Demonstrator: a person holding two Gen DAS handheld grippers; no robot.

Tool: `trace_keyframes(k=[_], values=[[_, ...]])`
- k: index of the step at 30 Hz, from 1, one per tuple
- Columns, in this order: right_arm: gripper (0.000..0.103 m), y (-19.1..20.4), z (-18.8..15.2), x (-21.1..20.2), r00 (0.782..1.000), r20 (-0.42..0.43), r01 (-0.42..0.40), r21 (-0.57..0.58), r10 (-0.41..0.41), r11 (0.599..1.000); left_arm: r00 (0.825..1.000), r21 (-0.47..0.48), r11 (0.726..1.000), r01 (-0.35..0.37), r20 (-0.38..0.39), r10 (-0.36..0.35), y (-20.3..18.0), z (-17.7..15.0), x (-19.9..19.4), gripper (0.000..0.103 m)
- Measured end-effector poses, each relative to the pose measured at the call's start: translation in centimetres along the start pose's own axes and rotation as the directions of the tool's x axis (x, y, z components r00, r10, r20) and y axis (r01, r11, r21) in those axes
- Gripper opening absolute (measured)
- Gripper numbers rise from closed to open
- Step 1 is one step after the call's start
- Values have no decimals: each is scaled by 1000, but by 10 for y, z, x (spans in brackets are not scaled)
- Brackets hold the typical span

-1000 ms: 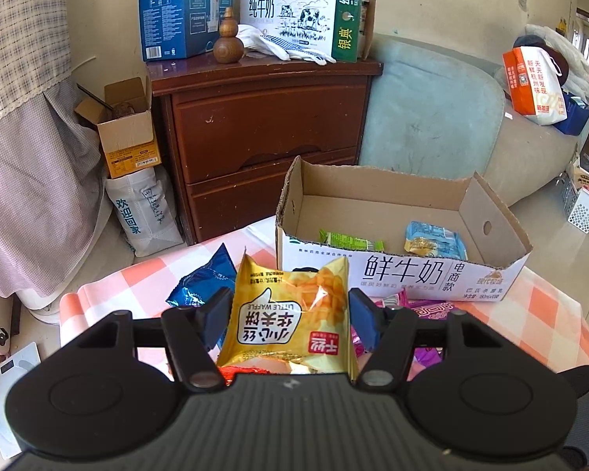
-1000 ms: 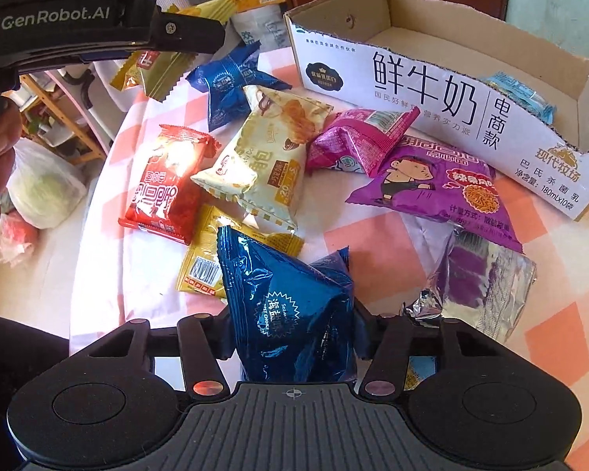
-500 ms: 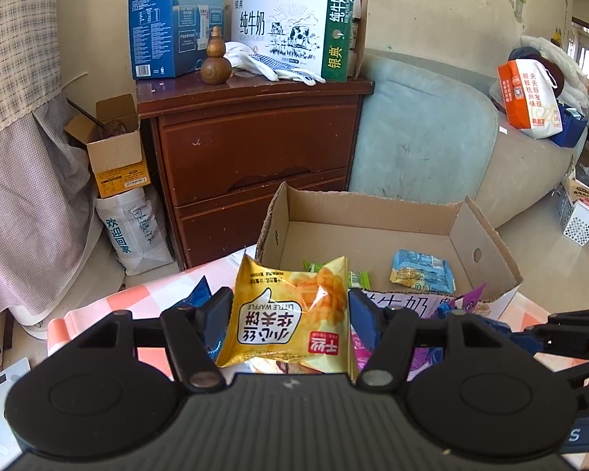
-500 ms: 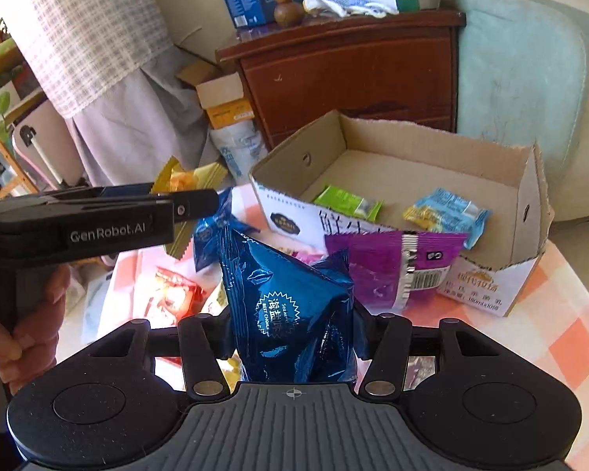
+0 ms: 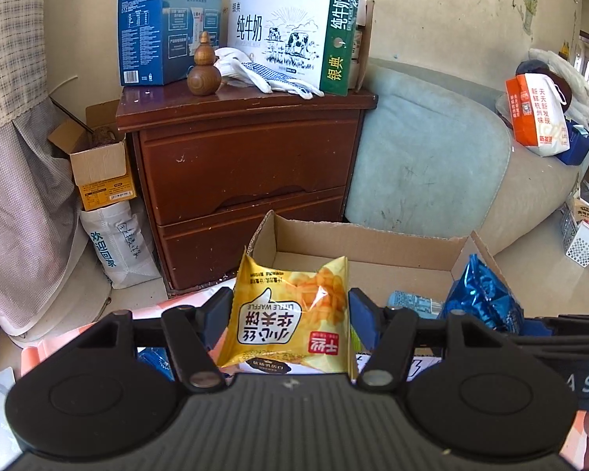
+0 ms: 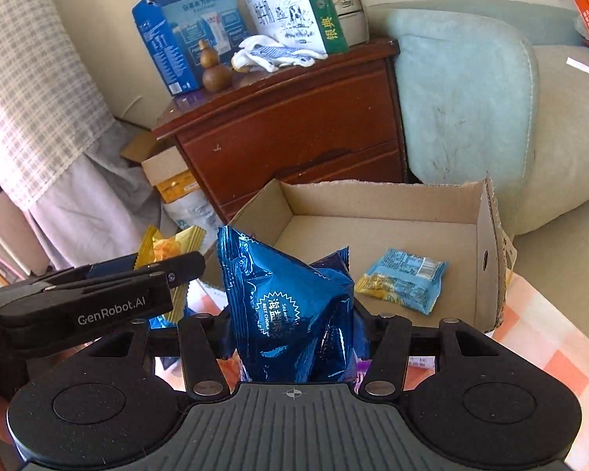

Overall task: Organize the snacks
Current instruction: 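Lower both packets into the box and open both tools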

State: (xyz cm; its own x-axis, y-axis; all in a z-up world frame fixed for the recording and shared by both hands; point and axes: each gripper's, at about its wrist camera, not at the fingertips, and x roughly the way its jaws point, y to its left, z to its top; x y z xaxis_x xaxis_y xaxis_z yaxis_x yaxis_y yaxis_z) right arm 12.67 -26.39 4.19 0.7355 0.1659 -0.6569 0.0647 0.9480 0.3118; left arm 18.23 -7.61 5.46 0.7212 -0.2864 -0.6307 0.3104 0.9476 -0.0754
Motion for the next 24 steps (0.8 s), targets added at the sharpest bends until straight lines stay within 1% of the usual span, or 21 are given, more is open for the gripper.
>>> trace_keyframes(k=[3, 6, 10, 12, 13, 14, 15, 16, 17, 18, 20, 24], values=[[52, -8, 9, 4, 999, 38, 23, 30, -24, 999, 1000, -23, 1000, 7, -11, -7, -2, 4, 11, 63], [52, -19, 13, 11, 997, 56, 52, 69, -56, 996, 1000, -28, 1000, 12, -25, -12, -6, 6, 24, 63], [53, -28, 16, 21, 994, 68, 85, 89, -91, 992, 999, 3, 1000, 13, -29, -13, -16, 12, 40, 63], [55, -34, 17, 27, 992, 71, 96, 115, -105, 989, 999, 22, 1000, 22, -29, -21, -20, 14, 47, 63], [55, -36, 18, 29, 991, 73, 104, 128, -114, 986, 999, 31, 999, 34, -34, -33, -22, 14, 52, 65], [58, -38, 18, 31, 990, 74, 113, 140, -124, 984, 999, 32, 999, 38, -37, -37, -23, 14, 55, 69], [60, -40, 19, 34, 989, 70, 120, 146, -132, 982, 999, 30, 999, 39, -37, -38, -23, 13, 58, 70], [66, -42, 19, 36, 988, 68, 124, 154, -136, 980, 999, 27, 999, 30, -35, -29, -23, 12, 61, 76], [71, -42, 19, 36, 988, 71, 127, 162, -140, 979, 999, 27, 999, 25, -31, -24, -23, 12, 62, 80], [74, -43, 19, 36, 987, 72, 128, 164, -142, 978, 999, 26, 999, 23, -27, -22, -23, 11, 62, 81], [76, -43, 19, 36, 988, 72, 126, 155, -139, 980, 999, 17, 1000, 17, -29, -17, -21, 13, 61, 86], [79, -41, 21, 30, 989, 64, 123, 146, -133, 982, 999, -11, 1000, 25, -22, -25, -15, 18, 49, 88]])
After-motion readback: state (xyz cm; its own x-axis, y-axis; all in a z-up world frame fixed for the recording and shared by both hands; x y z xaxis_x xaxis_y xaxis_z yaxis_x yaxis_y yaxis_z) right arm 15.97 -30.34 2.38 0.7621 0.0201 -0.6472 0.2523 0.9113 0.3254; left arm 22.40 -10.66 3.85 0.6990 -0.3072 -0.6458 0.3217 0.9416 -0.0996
